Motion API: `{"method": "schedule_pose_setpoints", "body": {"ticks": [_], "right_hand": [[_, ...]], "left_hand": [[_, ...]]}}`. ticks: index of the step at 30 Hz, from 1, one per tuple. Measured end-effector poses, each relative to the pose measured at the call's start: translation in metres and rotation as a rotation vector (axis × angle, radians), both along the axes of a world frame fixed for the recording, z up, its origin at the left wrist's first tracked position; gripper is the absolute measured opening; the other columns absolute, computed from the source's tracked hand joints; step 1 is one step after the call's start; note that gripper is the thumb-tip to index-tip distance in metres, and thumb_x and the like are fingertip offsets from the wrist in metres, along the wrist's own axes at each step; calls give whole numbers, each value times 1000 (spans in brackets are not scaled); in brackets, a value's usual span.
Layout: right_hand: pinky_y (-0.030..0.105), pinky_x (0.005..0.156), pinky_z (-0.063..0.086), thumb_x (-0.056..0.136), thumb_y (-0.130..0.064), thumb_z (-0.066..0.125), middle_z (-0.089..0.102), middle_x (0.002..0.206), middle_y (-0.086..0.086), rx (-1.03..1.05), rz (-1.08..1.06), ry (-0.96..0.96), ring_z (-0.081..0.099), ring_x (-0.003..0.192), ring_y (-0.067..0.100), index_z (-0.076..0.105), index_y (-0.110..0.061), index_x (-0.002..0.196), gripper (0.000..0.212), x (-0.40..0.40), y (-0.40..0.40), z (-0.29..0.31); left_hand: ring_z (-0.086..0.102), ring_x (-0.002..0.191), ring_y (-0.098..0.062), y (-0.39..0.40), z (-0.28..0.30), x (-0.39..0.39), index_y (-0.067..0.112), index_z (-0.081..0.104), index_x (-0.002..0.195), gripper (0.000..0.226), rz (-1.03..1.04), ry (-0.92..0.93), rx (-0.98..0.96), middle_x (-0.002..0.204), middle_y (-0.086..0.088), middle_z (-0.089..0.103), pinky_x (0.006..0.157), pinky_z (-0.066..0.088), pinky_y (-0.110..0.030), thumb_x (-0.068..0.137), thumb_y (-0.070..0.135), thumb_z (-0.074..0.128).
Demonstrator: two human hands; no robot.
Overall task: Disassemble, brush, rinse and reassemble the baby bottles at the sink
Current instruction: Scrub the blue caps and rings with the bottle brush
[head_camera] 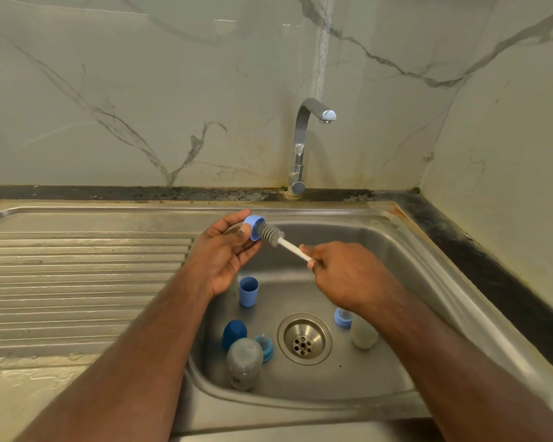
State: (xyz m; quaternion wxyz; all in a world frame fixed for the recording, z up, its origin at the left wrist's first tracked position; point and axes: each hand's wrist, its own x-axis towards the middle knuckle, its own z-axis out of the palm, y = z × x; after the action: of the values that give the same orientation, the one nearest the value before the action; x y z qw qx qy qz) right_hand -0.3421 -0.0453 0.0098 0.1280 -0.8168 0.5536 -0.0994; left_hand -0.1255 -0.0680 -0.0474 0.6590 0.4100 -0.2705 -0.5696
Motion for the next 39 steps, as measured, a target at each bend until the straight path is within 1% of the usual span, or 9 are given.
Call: {"method": "schedule_pose_setpoints", "body": {"ticks": [2,6,12,18,21,25,32,36,39], "right_hand": [[25,57,43,104,-29,46,61,77,-6,126,55,-41,53,59,8,53,-37,142,39,1,1,0],[26,43,37,103,-21,50,57,67,2,392,13,-451,45,43,11,60,-35,135,37,-10,0,2],[21,46,44,106,-26,44,58,71,-3,256,-17,-270,52,48,11,53,-39,140,38,-1,2,0],[25,41,34,103,-19,51,56,65,5,541,21,-589,43,41,12,61,-29,135,35,-13,3,3],[25,40,35,103,-18,52,57,64,5,493,-38,-606,44,41,12,62,-29,132,32,-18,-2,2],[23,38,35,103,-22,52,57,61,0,378,-64,-645,43,41,10,62,-35,132,33,-18,-2,1],[25,65,52,105,-32,47,67,92,-11,70,-44,-278,58,68,6,51,-39,143,39,-2,-5,-3],[20,53,44,104,-29,51,54,71,-15,183,-11,-456,50,56,4,56,-40,138,36,-2,2,-4],[28,63,53,104,-31,50,56,74,-17,122,-28,-371,54,60,6,53,-39,141,39,3,-5,-9]], "left_hand": [[71,110,-30,2,0,0,12,71,118,28,8,-34,6,119,-16,73,89,61,-40,96,-1,59],[68,113,-34,3,2,1,11,68,118,26,-17,18,-16,123,-20,70,92,60,-43,97,0,58],[72,109,-33,6,4,-1,8,66,122,29,-39,26,-25,120,-19,72,87,62,-41,96,-2,57],[71,103,-30,5,4,1,17,65,126,36,-3,53,-51,116,-18,72,87,62,-42,96,-3,58],[72,106,-29,2,2,2,21,58,136,48,72,77,-44,121,-17,69,86,62,-42,95,-4,60],[70,113,-31,1,1,2,6,56,137,49,84,94,-6,127,-19,67,89,61,-40,91,-5,65],[69,115,-25,0,0,-4,5,65,124,34,-45,-115,-34,118,-11,73,97,56,-37,91,-5,65],[70,112,-24,0,-2,-2,4,64,128,38,-5,-150,-19,117,-11,74,100,55,-40,91,-5,66],[69,114,-24,1,-2,-4,5,64,128,37,-36,-165,-17,120,-11,73,101,55,-40,92,-5,65]]}}
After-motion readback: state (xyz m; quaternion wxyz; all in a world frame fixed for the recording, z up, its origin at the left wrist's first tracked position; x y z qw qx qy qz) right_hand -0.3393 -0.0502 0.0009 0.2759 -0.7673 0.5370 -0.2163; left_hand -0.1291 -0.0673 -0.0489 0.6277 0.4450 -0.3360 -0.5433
